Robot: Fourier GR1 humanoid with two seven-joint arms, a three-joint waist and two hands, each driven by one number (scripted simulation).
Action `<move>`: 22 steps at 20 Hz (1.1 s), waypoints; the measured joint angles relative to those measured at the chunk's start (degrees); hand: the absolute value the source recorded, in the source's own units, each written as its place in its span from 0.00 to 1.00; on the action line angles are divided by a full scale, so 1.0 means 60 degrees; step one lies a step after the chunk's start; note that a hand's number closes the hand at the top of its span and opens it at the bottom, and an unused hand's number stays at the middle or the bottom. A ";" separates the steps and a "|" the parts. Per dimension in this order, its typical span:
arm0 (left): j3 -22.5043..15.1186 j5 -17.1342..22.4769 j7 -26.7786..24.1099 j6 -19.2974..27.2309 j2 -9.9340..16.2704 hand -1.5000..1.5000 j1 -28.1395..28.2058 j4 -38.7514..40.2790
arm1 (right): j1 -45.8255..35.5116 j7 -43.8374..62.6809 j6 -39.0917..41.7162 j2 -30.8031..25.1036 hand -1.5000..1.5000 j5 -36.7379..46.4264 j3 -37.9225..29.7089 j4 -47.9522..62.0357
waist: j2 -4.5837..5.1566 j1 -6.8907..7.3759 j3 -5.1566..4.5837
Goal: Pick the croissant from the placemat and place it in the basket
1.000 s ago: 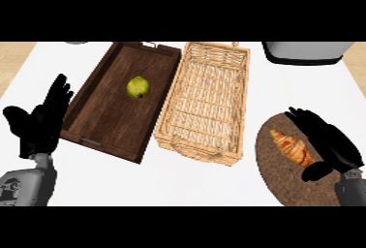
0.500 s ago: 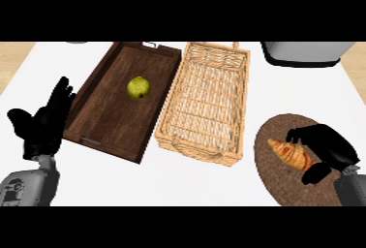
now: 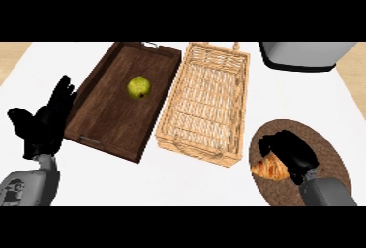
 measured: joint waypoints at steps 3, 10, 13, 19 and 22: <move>-0.0026 0.0016 -0.0009 -0.0030 -0.0012 0.50 -0.0050 -0.0011 | 0.0079 0.0183 0.0281 0.0239 1.00 0.0210 0.0485 -0.0168 | 0.0021 0.0092 -0.0060; -0.0006 0.0039 -0.0026 -0.0020 -0.0032 0.50 -0.0077 0.0015 | 0.0502 0.0207 0.0735 0.0801 1.00 -0.0865 0.1141 -0.0989 | 0.0054 0.0000 0.0107; 0.0029 0.0053 -0.0018 -0.0008 -0.0031 0.50 -0.0044 0.0039 | 0.0900 0.0156 0.0752 0.1039 1.00 -0.1941 0.1382 -0.1475 | 0.0073 -0.0083 0.0240; 0.0157 0.0075 -0.0019 0.0025 0.0027 0.50 0.0078 0.0089 | 0.2128 0.0504 0.0061 0.1656 1.00 -0.4443 0.2473 -0.2682 | 0.0097 -0.0247 0.0481; 0.0212 0.0078 -0.0037 0.0030 0.0069 0.50 0.0145 0.0087 | 0.2581 0.1268 -0.1008 0.2083 1.00 -0.5314 0.3454 -0.3475 | 0.0083 -0.0265 0.0565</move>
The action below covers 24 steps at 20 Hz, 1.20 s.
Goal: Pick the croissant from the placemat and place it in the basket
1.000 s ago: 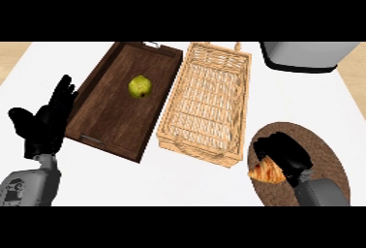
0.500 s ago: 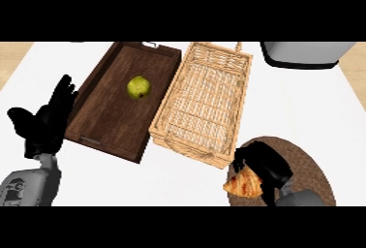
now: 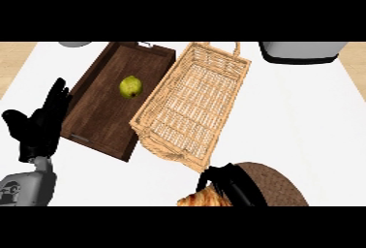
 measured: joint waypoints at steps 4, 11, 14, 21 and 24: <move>-0.0057 -0.0039 0.0036 0.0001 -0.0023 0.50 0.0033 0.0005 | 0.0190 0.1678 -0.1702 0.0315 1.00 -0.0457 0.1579 -0.1127 | 0.0015 0.0025 0.0034; -0.0088 -0.0028 0.0090 -0.0091 0.0046 0.50 -0.0110 -0.0040 | -0.0660 0.4950 -0.4731 0.0307 1.00 -0.0245 0.3632 -0.2380 | 0.0076 0.0187 0.0030; -0.0156 -0.0112 0.0048 -0.0033 -0.0016 0.50 -0.0151 0.0003 | -0.1485 0.6207 -0.5569 0.0081 1.00 0.0245 0.3870 -0.2382 | 0.0110 0.0249 0.0021; -0.0206 -0.0132 -0.0031 -0.0117 -0.0004 0.50 -0.0321 0.0163 | -0.4541 0.9593 -0.6081 0.0419 1.00 0.1040 0.3350 -0.1958 | 0.0139 0.0433 0.0008; -0.0284 -0.0136 -0.0008 -0.0135 -0.0080 0.50 -0.0351 0.0194 | -0.6122 1.0828 -0.5800 0.0454 1.00 0.1282 0.2927 -0.1286 | 0.0138 0.0506 0.0013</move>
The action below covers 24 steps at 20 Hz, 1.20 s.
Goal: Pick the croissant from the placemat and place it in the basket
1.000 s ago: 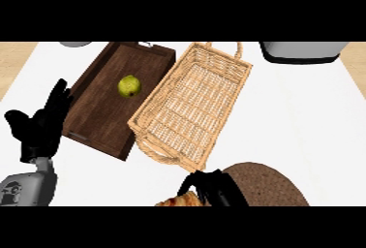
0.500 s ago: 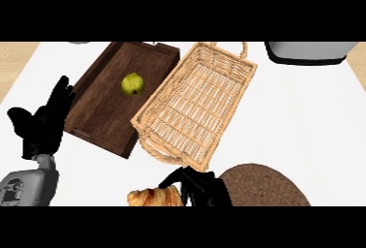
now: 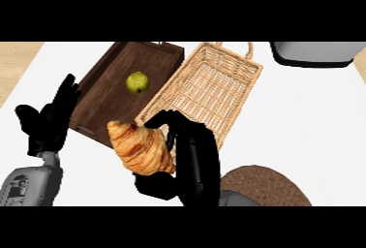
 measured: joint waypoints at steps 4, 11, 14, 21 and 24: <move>-0.0049 -0.0037 0.0042 0.0008 -0.0043 0.50 -0.0232 0.0136 | -0.2139 0.1173 0.0270 0.0005 1.00 -0.0100 -0.0306 0.1253 | 0.0023 0.0066 0.0012; -0.0097 -0.0065 0.0163 0.0038 -0.0088 0.50 -0.0352 0.0009 | -0.4570 0.1527 0.0219 -0.0003 1.00 -0.1154 -0.0742 0.3934 | 0.0066 0.0156 0.0031; -0.0108 -0.0106 0.0169 0.0078 -0.0114 0.50 -0.0252 -0.0072 | -0.5063 0.1430 0.0026 0.0002 1.00 -0.1696 -0.0783 0.4878 | 0.0073 0.0118 0.0037; 0.0036 -0.0075 -0.0023 0.0075 -0.0110 0.50 -0.0193 0.0072 | -0.5656 0.0686 -0.0524 0.0035 1.00 -0.2975 -0.1229 0.6707 | 0.0084 -0.0023 0.0045; 0.0080 -0.0118 -0.0192 0.0090 -0.0115 0.50 -0.0052 0.0126 | -0.5477 0.0251 -0.0723 0.0041 1.00 -0.3458 -0.1318 0.6898 | 0.0074 -0.0090 0.0049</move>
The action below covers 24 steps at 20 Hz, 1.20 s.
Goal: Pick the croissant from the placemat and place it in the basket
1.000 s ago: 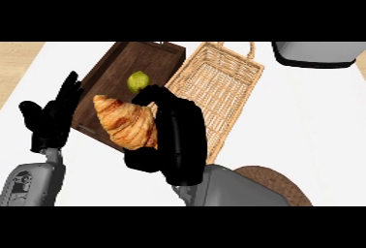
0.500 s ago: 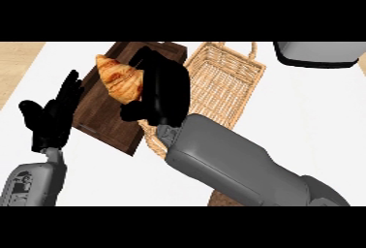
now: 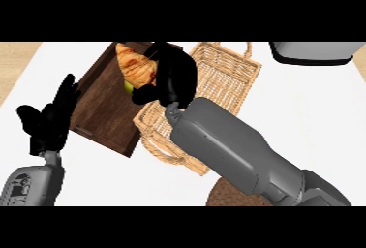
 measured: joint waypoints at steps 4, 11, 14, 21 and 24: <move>0.0095 0.0059 0.0064 -0.0091 0.0093 0.50 0.0158 -0.0154 | 0.0123 -0.0946 -0.0045 0.0013 1.00 -0.0657 -0.0546 0.0403 | -0.0007 -0.0059 0.0003; 0.0044 -0.0021 0.0175 -0.0015 0.0052 0.50 0.0115 -0.0184 | -0.0948 -0.1559 0.1697 -0.0871 1.00 0.1514 0.1506 0.1817 | -0.0049 -0.0093 -0.0018; 0.0042 0.0007 0.0374 -0.0011 0.0051 0.50 0.0127 -0.0382 | -0.1368 -0.1697 0.2195 -0.0869 1.00 0.2063 0.1696 0.2158 | -0.0054 -0.0119 -0.0009; 0.0203 0.0123 0.0377 -0.0156 0.0159 0.50 0.0124 -0.0371 | -0.1852 -0.2101 0.2668 -0.0419 1.00 0.2831 0.1041 0.3157 | -0.0037 -0.0155 -0.0001; 0.0235 0.0192 0.0177 -0.0301 0.0190 0.50 0.0356 -0.0437 | -0.1913 -0.2170 0.3001 -0.0225 1.00 0.2905 0.0777 0.3702 | -0.0032 -0.0119 -0.0001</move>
